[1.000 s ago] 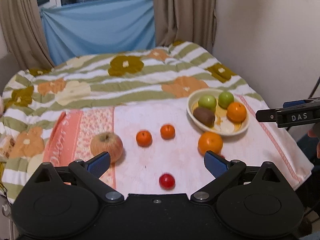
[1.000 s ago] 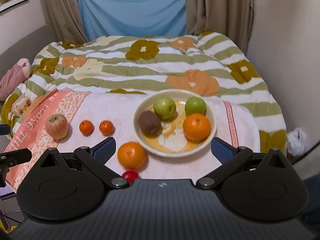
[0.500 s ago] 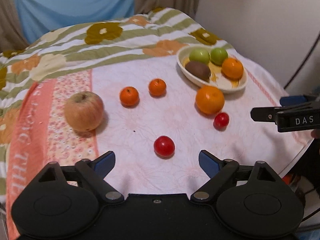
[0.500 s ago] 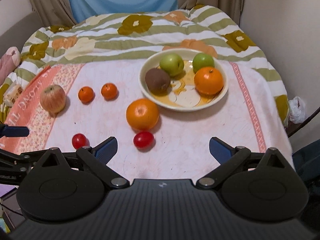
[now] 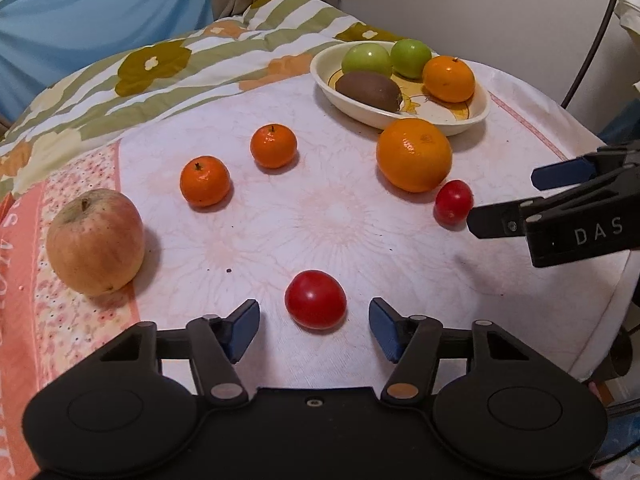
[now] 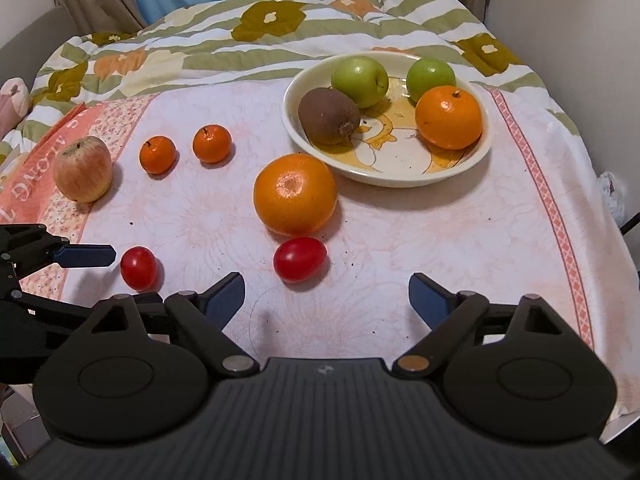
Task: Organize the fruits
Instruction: 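Grasp a red cherry tomato with the left gripper while the right gripper grasps another, then carry both red cherry tomatoes up and over to the duck bowl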
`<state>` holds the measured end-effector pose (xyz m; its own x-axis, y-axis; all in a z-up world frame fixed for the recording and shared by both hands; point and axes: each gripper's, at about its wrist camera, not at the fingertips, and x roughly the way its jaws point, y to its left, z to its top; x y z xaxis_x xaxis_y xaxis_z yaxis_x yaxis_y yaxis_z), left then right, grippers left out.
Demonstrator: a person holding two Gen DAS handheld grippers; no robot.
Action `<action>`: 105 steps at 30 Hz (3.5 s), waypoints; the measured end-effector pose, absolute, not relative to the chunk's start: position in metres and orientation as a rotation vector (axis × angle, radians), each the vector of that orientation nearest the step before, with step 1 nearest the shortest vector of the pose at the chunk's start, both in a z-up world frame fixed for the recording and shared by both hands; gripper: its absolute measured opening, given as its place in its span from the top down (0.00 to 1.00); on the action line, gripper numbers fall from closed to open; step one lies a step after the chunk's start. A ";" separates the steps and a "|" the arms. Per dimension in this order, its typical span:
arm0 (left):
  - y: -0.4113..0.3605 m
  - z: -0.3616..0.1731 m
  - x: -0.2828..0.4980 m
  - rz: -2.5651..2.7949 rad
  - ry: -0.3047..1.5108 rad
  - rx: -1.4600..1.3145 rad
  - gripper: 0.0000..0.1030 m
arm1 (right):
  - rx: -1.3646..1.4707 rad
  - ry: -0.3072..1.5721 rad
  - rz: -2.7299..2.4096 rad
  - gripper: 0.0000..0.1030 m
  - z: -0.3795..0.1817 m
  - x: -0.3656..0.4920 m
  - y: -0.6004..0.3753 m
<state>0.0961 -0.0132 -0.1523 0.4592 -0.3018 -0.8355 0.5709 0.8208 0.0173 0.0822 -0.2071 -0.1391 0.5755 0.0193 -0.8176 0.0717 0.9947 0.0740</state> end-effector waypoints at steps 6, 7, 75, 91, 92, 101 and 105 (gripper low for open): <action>-0.018 -0.156 0.103 -0.565 0.941 0.320 0.54 | 0.128 0.979 -0.031 0.08 -0.151 0.089 -0.206; -0.018 -0.156 0.103 -0.568 0.937 0.325 0.57 | 0.129 0.978 -0.031 0.08 -0.152 0.089 -0.206; -0.101 -0.040 0.124 -0.559 0.773 0.258 0.64 | 0.060 0.784 -0.004 0.52 -0.039 0.120 -0.279; -0.180 -0.068 0.187 -0.516 0.799 0.248 0.64 | 0.043 0.795 0.106 0.52 -0.054 0.196 -0.345; -0.185 -0.073 0.191 -0.515 0.805 0.252 0.64 | 0.042 0.798 0.111 0.52 -0.057 0.200 -0.348; -0.211 -0.103 0.217 -0.486 0.841 0.268 0.64 | 0.061 0.832 0.128 0.51 -0.085 0.227 -0.370; -0.218 -0.106 0.220 -0.475 0.836 0.273 0.45 | 0.069 0.844 0.130 0.52 -0.091 0.232 -0.377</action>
